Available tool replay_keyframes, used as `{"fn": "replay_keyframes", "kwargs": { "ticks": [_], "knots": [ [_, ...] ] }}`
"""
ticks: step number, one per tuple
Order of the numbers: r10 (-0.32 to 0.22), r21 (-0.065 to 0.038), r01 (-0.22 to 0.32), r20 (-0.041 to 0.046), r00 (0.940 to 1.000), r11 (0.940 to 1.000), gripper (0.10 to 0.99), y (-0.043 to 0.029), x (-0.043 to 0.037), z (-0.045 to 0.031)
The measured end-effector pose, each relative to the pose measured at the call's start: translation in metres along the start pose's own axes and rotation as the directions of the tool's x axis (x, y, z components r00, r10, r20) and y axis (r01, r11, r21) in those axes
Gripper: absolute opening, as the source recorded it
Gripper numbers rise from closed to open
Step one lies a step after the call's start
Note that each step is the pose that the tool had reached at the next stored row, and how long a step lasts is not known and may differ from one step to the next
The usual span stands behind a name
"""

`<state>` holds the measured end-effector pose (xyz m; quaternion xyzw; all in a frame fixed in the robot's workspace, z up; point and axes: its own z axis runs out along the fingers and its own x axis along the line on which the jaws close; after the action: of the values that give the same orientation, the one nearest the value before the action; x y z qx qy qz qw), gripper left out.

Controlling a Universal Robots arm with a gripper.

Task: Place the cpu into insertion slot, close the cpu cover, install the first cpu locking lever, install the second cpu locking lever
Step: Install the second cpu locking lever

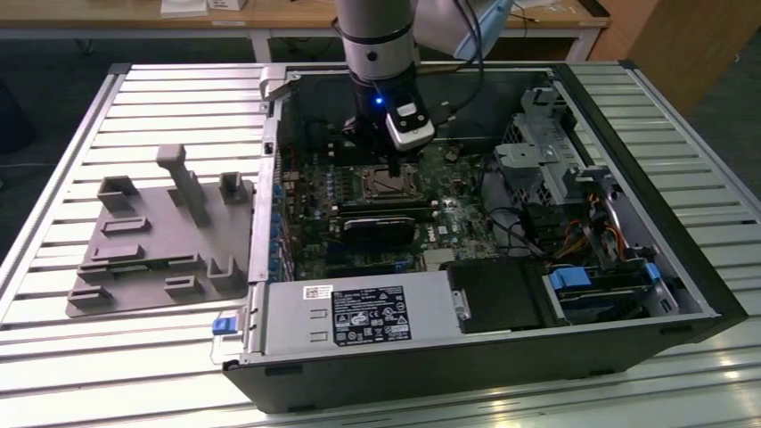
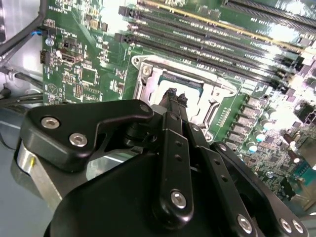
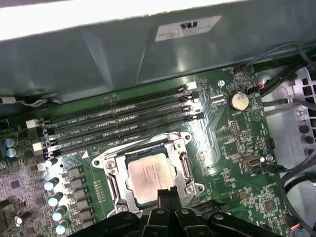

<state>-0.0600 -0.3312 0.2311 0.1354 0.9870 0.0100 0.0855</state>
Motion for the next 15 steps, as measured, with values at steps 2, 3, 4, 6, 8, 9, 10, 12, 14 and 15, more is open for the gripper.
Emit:
{"fn": "replay_keyframes", "kwargs": {
  "ticks": [2,3,4,6,8,9,10,12,14,15],
  "knots": [
    [0.000,0.000,0.000,0.0001,1.0000,1.0000,0.102,-0.0033,-0.0009,0.0001],
    [0.000,0.000,0.000,0.0001,1.0000,1.0000,0.102,-0.0053,-0.0015,0.0001],
    [0.000,0.000,0.000,0.0001,1.0000,1.0000,0.102,-0.0073,-0.0020,0.0001],
    [0.000,0.000,0.000,0.0001,1.0000,1.0000,0.102,-0.0113,-0.0032,0.0001],
    [0.000,0.000,0.000,0.0001,1.0000,1.0000,0.102,-0.0154,-0.0043,0.0001],
    [0.000,0.000,0.000,0.0001,1.0000,1.0000,0.102,-0.0175,-0.0049,0.0002],
    [0.000,0.000,0.000,0.0000,1.0000,1.0000,0.102,-0.0195,-0.0054,0.0001],
    [0.000,0.000,0.000,0.0001,1.0000,1.0000,0.102,-0.0228,-0.0064,0.0001],
    [0.000,0.000,0.000,0.0001,1.0000,1.0000,0.102,-0.0249,-0.0070,0.0002],
    [0.000,0.000,0.000,0.0001,1.0000,1.0000,0.102,-0.0258,-0.0072,0.0002]
  ]
}}
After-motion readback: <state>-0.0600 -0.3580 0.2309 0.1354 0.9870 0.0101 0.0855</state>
